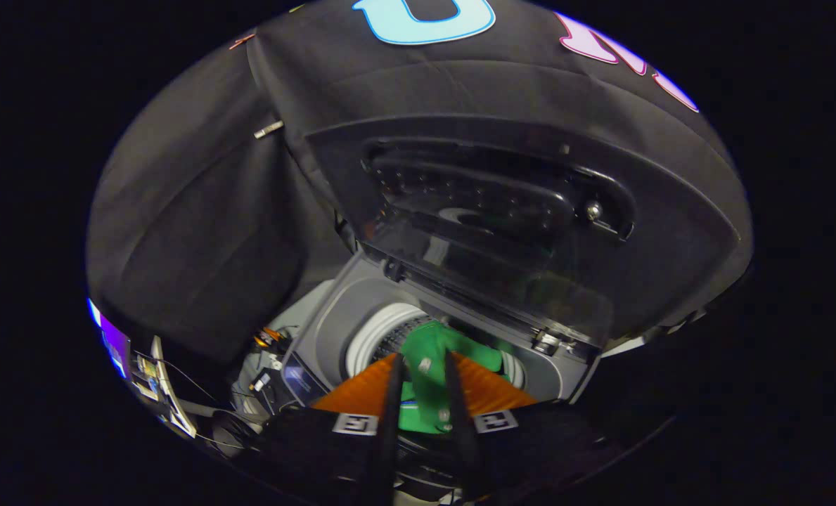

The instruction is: Put the clothes into the washing machine and then close the washing machine lid.

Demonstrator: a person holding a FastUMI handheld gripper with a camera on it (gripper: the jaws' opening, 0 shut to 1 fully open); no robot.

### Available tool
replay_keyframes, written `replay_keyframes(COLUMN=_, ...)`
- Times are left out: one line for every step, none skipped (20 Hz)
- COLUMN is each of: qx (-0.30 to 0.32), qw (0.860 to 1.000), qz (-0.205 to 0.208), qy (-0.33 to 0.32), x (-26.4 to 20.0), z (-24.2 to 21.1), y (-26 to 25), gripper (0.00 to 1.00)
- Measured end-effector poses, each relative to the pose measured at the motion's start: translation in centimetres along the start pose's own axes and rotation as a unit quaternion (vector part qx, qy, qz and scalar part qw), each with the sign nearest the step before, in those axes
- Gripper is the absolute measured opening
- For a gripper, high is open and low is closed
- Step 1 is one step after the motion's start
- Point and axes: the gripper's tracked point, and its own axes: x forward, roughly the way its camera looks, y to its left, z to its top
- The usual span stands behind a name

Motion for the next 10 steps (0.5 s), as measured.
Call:
replay_keyframes(qx=-0.004, qw=1.0, qz=-0.001, qy=-0.007, x=-0.8, z=1.0, y=-0.2, gripper=0.64)
replay_keyframes(qx=-0.007, qw=1.0, qz=-0.002, qy=-0.012, x=-0.3, z=0.6, y=-0.2, gripper=0.82)
replay_keyframes(qx=-0.008, qw=1.0, qz=0.002, qy=-0.015, x=-0.4, z=0.7, y=0.1, gripper=0.99)
replay_keyframes(qx=-0.011, qw=1.0, qz=0.009, qy=-0.017, x=-0.6, z=0.7, y=0.5, gripper=0.99)
replay_keyframes(qx=-0.015, qw=1.0, qz=0.016, qy=-0.021, x=-0.6, z=0.9, y=0.9, gripper=0.99)
replay_keyframes(qx=-0.021, qw=0.999, qz=0.023, qy=-0.026, x=-0.8, z=1.1, y=1.4, gripper=0.99)
replay_keyframes(qx=-0.028, qw=0.999, qz=0.03, qy=-0.033, x=-1.0, z=1.3, y=1.9, gripper=0.99)
replay_keyframes(qx=-0.036, qw=0.998, qz=0.038, qy=-0.04, x=-1.2, z=1.5, y=2.4, gripper=0.99)
replay_keyframes(qx=-0.043, qw=0.997, qz=0.049, qy=-0.048, x=-1.5, z=1.8, y=3.0, gripper=0.99)
replay_keyframes(qx=-0.049, qw=0.995, qz=0.058, qy=-0.059, x=-1.9, z=2.2, y=3.5, gripper=0.99)
